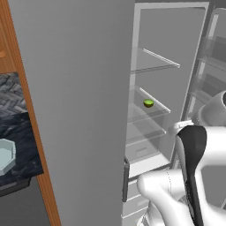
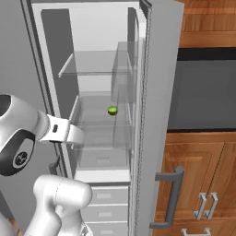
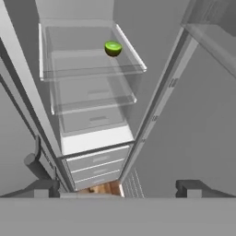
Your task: Pick the peach and kiwi from the fridge and place them inside the tupperware on the counter.
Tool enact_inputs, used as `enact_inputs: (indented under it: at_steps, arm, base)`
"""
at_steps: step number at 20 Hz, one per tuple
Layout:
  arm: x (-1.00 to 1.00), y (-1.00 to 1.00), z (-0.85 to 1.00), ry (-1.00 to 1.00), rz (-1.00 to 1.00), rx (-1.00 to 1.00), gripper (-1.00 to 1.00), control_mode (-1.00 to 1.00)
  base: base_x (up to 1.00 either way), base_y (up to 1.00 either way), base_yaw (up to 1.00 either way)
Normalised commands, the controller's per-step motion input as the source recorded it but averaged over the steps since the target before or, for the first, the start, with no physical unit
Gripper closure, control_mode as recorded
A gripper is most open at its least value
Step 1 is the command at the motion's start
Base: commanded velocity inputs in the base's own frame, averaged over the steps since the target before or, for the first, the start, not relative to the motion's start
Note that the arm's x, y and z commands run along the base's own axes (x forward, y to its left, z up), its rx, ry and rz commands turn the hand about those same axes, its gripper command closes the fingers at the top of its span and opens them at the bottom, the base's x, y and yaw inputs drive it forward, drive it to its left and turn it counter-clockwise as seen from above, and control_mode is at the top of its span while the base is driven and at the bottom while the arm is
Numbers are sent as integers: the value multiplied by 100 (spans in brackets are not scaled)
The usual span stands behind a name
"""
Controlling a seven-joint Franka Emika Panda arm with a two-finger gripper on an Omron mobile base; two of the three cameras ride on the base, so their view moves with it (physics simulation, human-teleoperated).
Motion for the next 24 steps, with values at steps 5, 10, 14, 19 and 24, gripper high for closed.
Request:
enact_inputs:
  at_steps: [5, 10, 14, 19, 24]
  arm:
    - [14, 0, -29, -7, 0, 13, -100, -100]
    - [18, 0, -28, -15, 0, 15, -100, -100]
    - [38, 1, -29, -16, 0, 9, -100, -100]
    - [47, 7, -27, -13, 1, 2, -100, -100]
    - [55, 16, -46, -7, 0, 0, -100, -100]
  base:
    - [0, 0, 0]
    - [0, 0, 0]
    - [0, 0, 0]
    - [0, 0, 0]
    - [0, 0, 0]
